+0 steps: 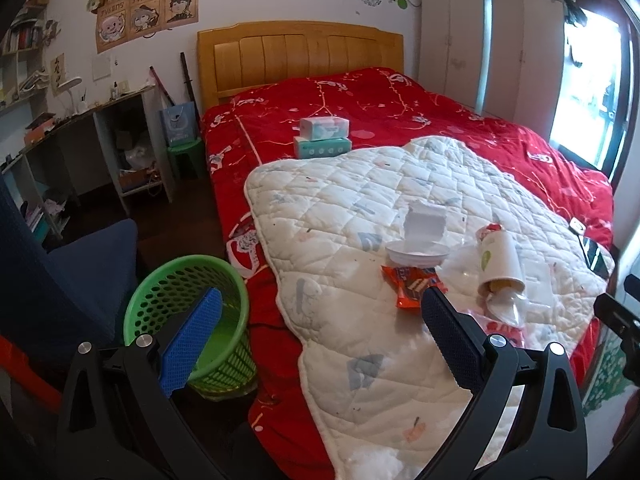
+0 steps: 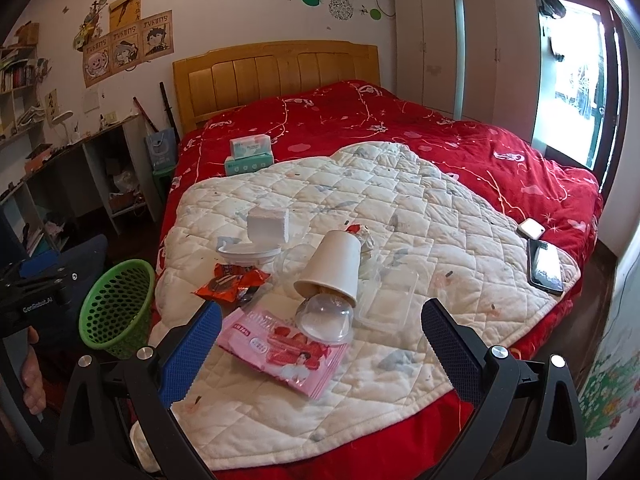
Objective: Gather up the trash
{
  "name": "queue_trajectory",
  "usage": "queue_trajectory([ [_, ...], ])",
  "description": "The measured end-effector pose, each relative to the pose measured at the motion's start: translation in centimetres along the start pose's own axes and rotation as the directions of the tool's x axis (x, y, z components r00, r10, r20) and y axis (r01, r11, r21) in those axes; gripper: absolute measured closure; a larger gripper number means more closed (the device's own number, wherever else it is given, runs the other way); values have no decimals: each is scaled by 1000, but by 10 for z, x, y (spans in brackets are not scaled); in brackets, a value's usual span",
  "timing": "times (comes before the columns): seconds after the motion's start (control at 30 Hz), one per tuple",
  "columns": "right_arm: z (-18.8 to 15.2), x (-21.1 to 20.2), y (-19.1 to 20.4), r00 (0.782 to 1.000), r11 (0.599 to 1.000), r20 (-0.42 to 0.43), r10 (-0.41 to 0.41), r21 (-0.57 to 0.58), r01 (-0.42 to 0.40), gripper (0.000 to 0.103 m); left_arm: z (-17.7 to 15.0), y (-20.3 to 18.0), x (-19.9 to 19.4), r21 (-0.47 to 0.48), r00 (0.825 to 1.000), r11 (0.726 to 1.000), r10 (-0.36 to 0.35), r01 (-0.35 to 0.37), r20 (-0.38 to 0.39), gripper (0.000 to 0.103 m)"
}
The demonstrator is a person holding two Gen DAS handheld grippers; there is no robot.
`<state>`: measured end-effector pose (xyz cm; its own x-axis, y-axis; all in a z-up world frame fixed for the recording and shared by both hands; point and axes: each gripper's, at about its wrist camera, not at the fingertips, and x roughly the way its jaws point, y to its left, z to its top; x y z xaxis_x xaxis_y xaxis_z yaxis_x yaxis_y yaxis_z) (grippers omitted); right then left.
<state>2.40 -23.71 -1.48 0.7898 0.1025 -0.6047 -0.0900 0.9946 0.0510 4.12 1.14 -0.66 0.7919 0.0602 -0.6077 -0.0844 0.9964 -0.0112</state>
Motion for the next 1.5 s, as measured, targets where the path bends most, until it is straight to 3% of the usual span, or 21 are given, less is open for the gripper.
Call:
queue_trajectory([
  [0.6, 36, 63, -30, 995, 1000, -94, 25, 7, -24, 6, 11, 8, 28, -18, 1000, 1000, -5, 4, -30, 5],
  [0.93, 66, 114, -55, 979, 992, -183, 93, 105, -75, 6, 9, 10, 46, -24, 998, 1000, -4, 2, -62, 5],
  [1.27, 91, 178, -65, 946, 987, -302, 119, 137, -81, 7, 12, 12, 64, -36, 996, 999, -15, 12, -85, 5],
  [1.4, 97, 200, -64, 930, 986, -344, 129, 148, -82, 18, 14, 12, 69, -36, 996, 999, -13, 10, -88, 5],
  [1.5, 100, 219, -66, 913, 982, -382, 139, 175, -77, 19, 15, 12, 73, -40, 996, 999, -17, 13, -86, 5],
])
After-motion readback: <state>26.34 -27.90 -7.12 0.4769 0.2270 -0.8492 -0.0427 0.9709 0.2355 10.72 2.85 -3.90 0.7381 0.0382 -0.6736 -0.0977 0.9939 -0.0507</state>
